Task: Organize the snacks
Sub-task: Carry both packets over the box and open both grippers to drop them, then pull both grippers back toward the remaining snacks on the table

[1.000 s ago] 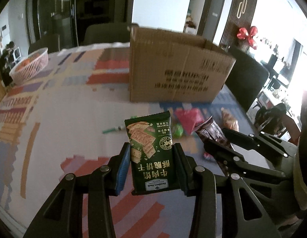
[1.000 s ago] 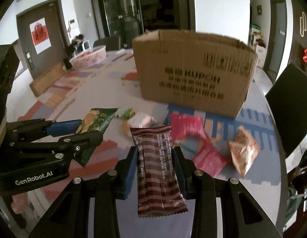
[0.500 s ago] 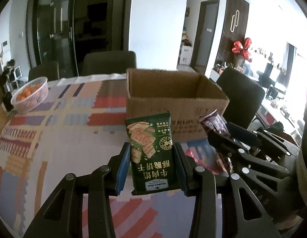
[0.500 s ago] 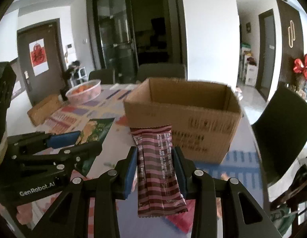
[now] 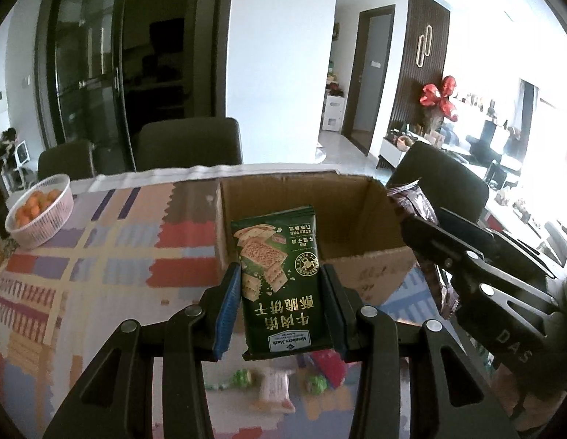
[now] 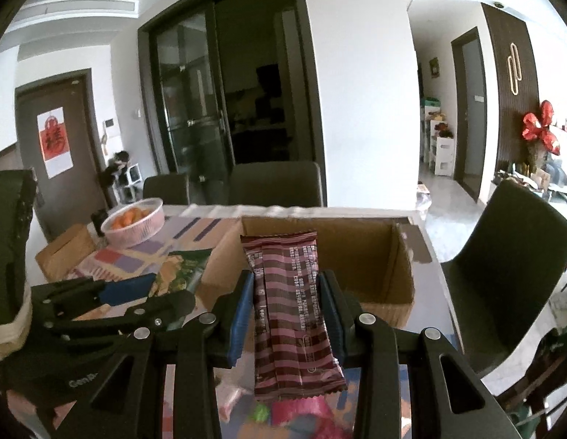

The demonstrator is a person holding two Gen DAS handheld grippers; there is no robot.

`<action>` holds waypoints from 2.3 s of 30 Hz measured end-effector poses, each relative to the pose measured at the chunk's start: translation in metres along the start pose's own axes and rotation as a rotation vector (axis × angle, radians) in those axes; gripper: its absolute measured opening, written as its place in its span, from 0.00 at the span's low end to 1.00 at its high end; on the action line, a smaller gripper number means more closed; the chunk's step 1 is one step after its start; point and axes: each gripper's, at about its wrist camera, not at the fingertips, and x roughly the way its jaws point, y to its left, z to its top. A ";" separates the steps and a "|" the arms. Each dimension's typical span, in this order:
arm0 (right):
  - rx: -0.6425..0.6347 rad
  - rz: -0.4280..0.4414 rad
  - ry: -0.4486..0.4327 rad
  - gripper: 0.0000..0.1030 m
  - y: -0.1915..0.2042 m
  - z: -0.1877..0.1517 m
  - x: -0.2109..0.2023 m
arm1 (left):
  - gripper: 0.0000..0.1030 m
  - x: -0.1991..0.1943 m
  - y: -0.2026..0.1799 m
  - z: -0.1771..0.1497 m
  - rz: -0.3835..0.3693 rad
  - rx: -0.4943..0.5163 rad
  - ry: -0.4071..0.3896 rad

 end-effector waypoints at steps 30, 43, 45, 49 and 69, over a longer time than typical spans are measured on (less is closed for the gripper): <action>0.019 -0.015 0.149 0.36 -0.050 0.038 0.108 | 0.41 0.100 0.002 0.050 -0.047 0.020 0.112; 0.082 -0.091 0.142 0.63 -0.052 0.022 0.087 | 0.64 0.058 -0.002 0.039 0.022 0.089 0.045; 0.067 -0.099 0.136 0.63 -0.047 0.017 0.073 | 0.64 0.045 -0.004 0.036 0.010 0.096 0.028; 0.067 -0.108 0.120 0.67 -0.040 0.011 0.049 | 0.66 0.018 -0.010 0.028 -0.020 0.112 0.000; 0.092 -0.113 0.109 0.72 0.008 -0.032 -0.020 | 0.68 -0.059 0.007 -0.038 0.026 0.102 -0.057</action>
